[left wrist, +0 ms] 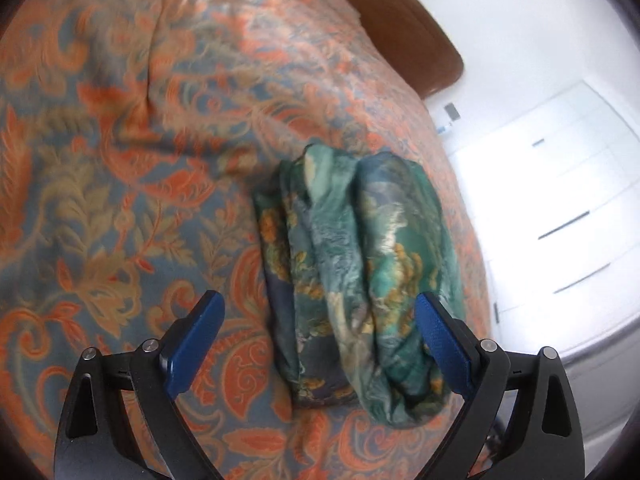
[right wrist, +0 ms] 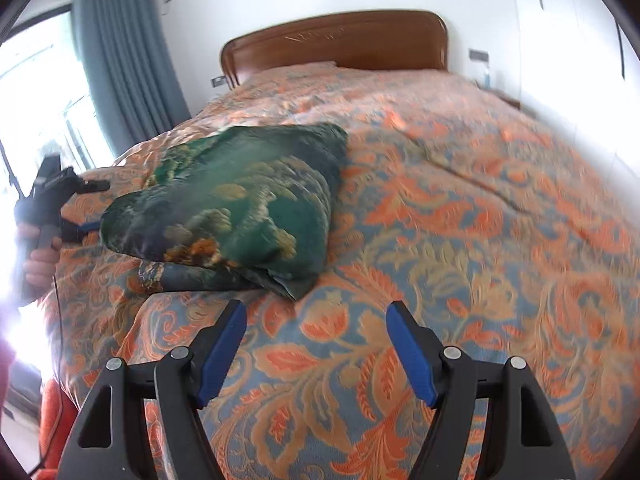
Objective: Fold large clothes
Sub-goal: 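Grasp the green bundle again with the left tool and lift it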
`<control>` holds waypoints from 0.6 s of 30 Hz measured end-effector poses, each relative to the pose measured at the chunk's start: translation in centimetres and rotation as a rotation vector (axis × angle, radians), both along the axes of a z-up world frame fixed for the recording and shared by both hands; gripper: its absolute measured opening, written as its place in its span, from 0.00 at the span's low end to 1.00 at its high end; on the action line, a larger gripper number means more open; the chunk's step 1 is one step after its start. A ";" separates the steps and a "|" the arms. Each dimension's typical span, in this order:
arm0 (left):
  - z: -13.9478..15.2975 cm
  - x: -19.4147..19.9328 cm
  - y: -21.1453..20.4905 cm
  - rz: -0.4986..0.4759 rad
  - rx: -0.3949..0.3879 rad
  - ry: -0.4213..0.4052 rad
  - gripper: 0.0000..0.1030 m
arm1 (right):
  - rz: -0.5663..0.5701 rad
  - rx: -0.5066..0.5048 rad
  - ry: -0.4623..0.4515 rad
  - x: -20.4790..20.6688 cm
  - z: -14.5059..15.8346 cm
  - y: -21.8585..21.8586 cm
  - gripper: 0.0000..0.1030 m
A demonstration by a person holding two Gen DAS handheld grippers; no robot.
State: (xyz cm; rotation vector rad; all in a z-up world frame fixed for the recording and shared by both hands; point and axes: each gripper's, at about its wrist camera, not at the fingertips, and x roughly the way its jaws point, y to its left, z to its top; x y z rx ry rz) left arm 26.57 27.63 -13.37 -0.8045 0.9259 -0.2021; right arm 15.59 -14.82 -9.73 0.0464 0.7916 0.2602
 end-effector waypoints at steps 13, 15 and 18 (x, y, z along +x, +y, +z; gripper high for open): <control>-5.0 6.4 -1.5 0.028 -0.113 0.095 0.83 | -0.002 0.043 0.054 0.6 -0.4 -0.1 0.72; -6.0 7.1 -1.5 0.027 -0.127 0.117 0.82 | -0.004 0.052 0.058 0.9 -0.4 -0.2 0.72; -6.3 7.7 -1.9 0.001 -0.130 0.112 0.79 | 0.002 0.078 0.066 1.9 -0.2 -0.5 0.72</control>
